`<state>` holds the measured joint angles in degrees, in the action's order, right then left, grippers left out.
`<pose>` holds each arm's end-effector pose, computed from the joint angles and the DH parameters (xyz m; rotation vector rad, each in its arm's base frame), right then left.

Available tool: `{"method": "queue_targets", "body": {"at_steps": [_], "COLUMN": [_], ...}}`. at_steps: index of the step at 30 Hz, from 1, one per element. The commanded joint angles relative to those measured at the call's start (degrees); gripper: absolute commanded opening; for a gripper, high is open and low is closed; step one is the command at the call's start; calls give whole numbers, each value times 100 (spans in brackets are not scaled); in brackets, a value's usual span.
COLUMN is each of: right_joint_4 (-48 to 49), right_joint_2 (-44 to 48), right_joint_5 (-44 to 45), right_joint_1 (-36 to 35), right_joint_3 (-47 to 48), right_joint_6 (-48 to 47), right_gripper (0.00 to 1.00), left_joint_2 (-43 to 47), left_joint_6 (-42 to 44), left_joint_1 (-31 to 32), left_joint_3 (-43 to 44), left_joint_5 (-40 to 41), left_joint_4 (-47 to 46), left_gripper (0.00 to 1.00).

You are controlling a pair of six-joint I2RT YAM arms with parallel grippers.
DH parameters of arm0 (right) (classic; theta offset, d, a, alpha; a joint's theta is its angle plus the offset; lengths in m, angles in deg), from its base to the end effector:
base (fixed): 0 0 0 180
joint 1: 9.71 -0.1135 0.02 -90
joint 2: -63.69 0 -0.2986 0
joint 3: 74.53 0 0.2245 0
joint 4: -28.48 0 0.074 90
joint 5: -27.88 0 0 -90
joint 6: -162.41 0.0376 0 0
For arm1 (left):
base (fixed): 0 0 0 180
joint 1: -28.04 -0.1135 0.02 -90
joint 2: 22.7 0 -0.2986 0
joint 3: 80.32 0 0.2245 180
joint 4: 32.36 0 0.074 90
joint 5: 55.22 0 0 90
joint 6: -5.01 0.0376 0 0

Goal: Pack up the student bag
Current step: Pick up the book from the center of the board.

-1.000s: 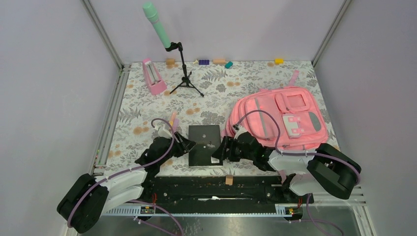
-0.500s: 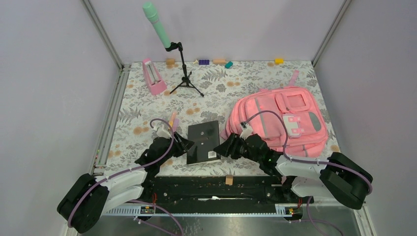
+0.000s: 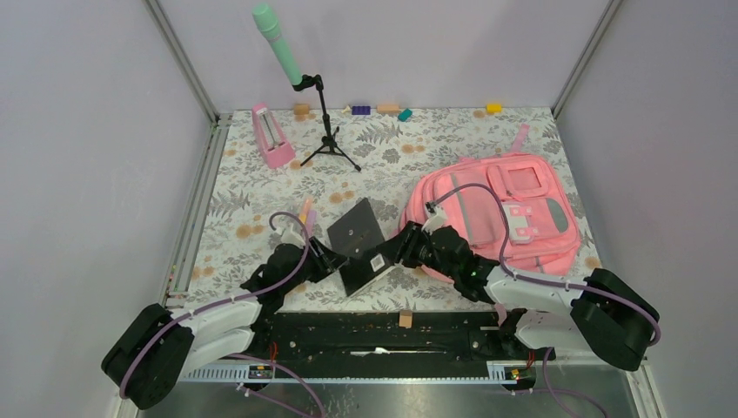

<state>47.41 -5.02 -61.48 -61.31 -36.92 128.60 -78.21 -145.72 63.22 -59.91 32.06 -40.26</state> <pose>0.1326 0.1666 0.2522 0.0888 1.9908 1.2933 0.1083 -0.0786 0.1795 -0.4611 2.1797 -1.0452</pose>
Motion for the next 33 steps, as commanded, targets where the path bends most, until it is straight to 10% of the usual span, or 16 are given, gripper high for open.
{"method": "queue_targets", "body": {"at_steps": [1,13,21,33], "right_joint_4": [-177,106,-1840,-5017], "right_joint_2": [-90,-232,854,2199], "right_joint_5": [-307,-529,378,1602], "right_joint_1": [-202,-266,-264,188], "right_joint_3": [645,729,1087,2716], "right_joint_6": [-251,-336,-1240,-2716], "right_gripper": [48,0,0,0], "left_joint_2": [71,42,566,294], "left_joint_6": [-138,-42,844,1974], "left_joint_1": [408,428,424,420], "left_joint_3": [538,610,1127,2428], "left_joint_5": [-1434,-1515,-1276,-1658], "left_joint_4": [-1527,-1523,-10,1285], "left_gripper": [44,47,91,99]}}
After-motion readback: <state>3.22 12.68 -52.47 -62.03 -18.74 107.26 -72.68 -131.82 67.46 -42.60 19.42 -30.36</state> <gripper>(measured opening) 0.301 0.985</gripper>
